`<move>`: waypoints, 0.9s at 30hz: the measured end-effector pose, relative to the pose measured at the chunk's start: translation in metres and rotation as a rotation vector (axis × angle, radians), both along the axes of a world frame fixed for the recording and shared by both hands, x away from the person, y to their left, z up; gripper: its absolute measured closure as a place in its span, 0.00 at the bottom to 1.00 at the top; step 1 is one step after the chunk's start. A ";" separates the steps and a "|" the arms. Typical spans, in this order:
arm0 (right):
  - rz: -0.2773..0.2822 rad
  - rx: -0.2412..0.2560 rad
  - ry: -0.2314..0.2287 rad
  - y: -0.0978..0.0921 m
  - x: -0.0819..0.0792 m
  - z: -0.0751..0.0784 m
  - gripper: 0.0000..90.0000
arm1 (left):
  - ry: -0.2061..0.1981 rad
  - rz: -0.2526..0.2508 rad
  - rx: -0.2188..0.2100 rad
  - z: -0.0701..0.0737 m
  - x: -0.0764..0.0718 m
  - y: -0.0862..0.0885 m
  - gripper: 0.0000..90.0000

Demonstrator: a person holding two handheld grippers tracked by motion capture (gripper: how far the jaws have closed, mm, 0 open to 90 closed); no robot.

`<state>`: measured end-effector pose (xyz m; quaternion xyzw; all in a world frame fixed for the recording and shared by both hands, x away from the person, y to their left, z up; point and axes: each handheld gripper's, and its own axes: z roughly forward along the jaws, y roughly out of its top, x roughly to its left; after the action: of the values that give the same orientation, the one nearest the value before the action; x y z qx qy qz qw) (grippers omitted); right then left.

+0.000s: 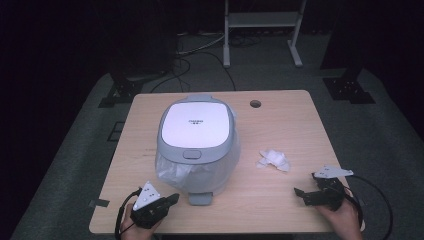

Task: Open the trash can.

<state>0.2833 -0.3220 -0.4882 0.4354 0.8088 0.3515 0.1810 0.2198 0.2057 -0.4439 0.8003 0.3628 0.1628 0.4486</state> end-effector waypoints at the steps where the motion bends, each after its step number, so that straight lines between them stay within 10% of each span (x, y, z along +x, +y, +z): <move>1: 0.000 0.000 0.000 0.000 0.000 0.000 0.08 | -0.003 -0.005 0.002 -0.001 -0.001 -0.004 1.00; 27: -0.001 0.000 0.000 0.000 0.000 0.000 0.08 | 0.003 -0.025 0.015 -0.011 0.000 -0.052 1.00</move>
<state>0.2832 -0.3220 -0.4882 0.4359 0.8086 0.3514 0.1810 0.2199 0.1535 -0.4549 0.8083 0.3524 0.1587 0.4442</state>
